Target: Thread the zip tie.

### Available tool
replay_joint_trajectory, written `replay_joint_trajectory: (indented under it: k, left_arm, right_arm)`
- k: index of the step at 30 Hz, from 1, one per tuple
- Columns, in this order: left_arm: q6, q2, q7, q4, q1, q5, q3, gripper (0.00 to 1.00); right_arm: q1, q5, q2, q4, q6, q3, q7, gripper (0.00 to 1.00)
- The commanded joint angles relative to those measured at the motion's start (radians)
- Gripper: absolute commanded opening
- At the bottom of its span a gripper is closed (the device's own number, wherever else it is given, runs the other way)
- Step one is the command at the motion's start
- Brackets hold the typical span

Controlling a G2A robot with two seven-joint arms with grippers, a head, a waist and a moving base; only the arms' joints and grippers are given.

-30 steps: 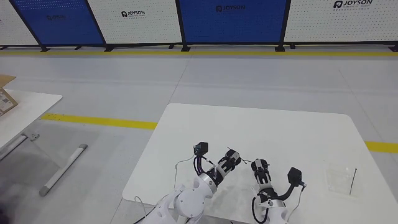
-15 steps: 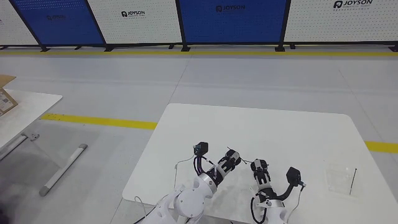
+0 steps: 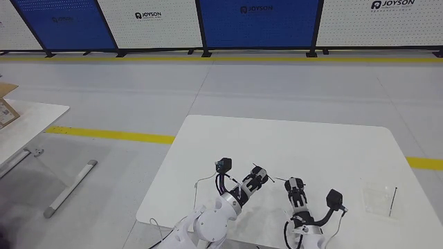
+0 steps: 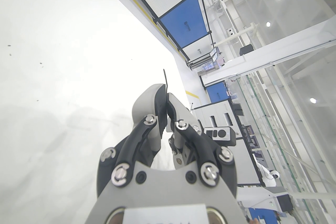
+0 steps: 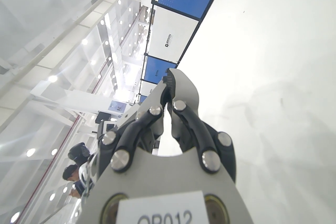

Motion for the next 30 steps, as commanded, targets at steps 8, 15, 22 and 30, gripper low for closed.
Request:
replay_joint_trajectory:
  k: [8, 15, 22, 30]
  left_arm:
    - [0.0, 0.0, 0.0, 0.0, 0.0, 0.0, 0.0, 0.0]
    - [0.0, 0.0, 0.0, 0.0, 0.0, 0.0, 0.0, 0.0]
    - [0.0, 0.0, 0.0, 0.0, 0.0, 0.0, 0.0, 0.0]
    - [0.0, 0.0, 0.0, 0.0, 0.0, 0.0, 0.0, 0.0]
  right_arm:
    - [-0.045, -0.113, -0.009, -0.016, 0.022, -0.05, -0.144, 0.0]
    - [-0.046, -0.115, -0.01, -0.017, 0.023, -0.052, -0.145, 0.0]
    - [-0.037, -0.104, -0.008, -0.013, 0.033, -0.041, -0.101, 0.0]
    - [-0.064, -0.105, 0.019, -0.094, 0.084, 0.071, 0.117, 0.0]
